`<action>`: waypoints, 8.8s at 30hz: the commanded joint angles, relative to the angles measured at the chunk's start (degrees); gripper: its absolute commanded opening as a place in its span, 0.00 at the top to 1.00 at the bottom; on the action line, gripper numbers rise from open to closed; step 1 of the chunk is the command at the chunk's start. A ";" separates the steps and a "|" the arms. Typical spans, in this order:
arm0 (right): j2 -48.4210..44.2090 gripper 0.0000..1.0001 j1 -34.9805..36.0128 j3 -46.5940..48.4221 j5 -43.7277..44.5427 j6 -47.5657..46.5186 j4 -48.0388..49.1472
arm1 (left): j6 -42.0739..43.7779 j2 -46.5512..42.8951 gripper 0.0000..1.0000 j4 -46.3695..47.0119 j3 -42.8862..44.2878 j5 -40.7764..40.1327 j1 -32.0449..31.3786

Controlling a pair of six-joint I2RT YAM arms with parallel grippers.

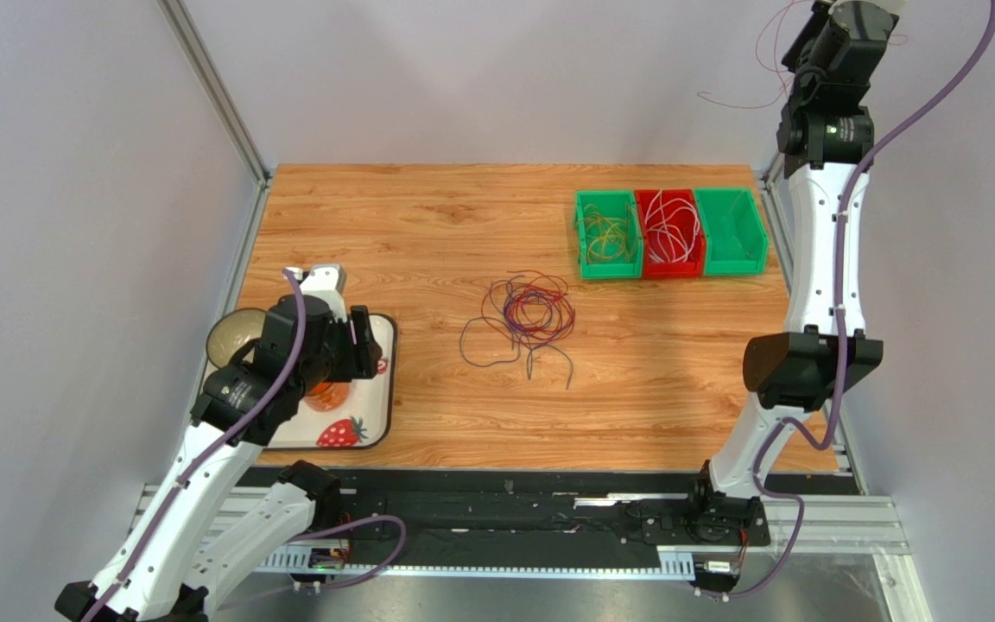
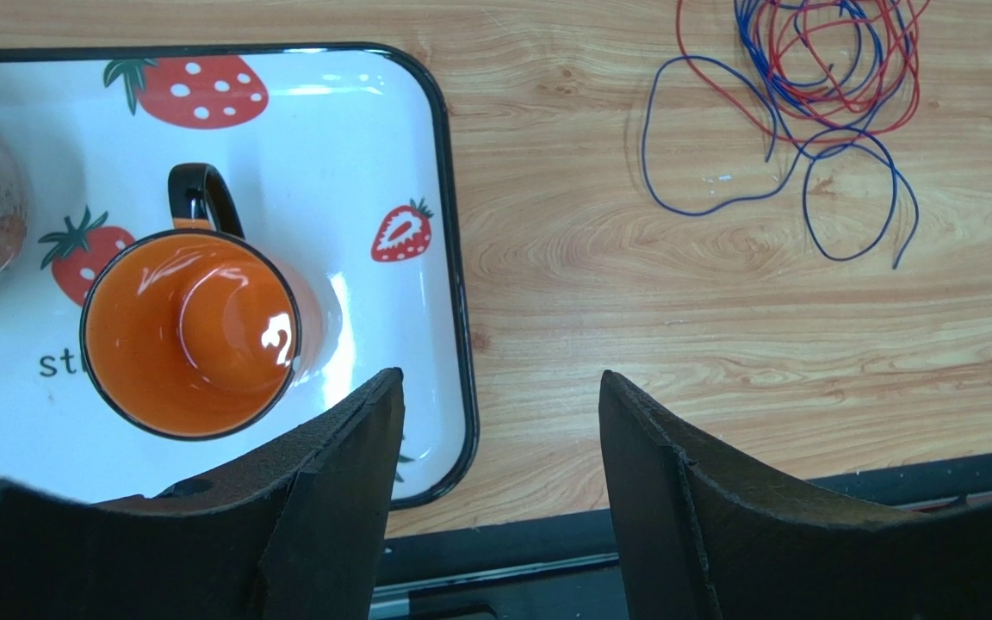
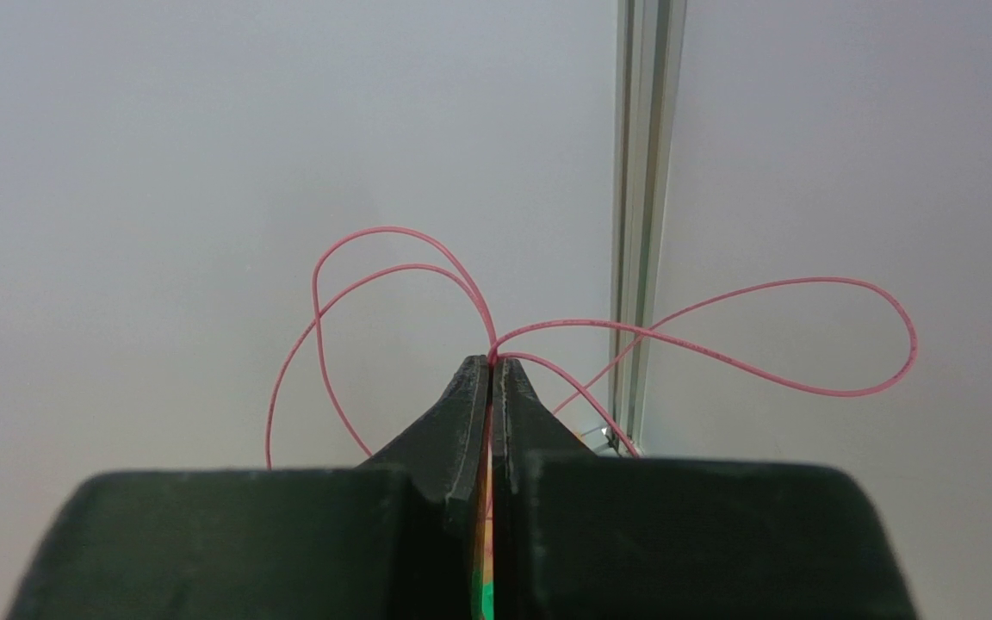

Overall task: Untangle the cables
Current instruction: Place the cable in the bin.

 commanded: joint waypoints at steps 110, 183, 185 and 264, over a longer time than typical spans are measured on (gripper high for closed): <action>12.48 1.00 -9.64 -32.24 -35.24 33.45 7.56 | 0.69 -1.13 0.36 1.65 -0.17 0.47 0.25; 22.77 1.00 2.66 -18.97 27.93 1.11 -3.43 | 0.95 -1.75 0.36 1.91 -0.26 1.00 0.25; 22.59 1.00 2.05 -19.06 28.56 1.37 -3.43 | 0.96 -1.66 0.36 1.83 -0.34 1.08 0.25; 15.73 0.49 -1.02 -13.00 -0.51 9.27 -17.58 | 1.31 -3.95 0.36 2.18 -0.26 1.61 0.25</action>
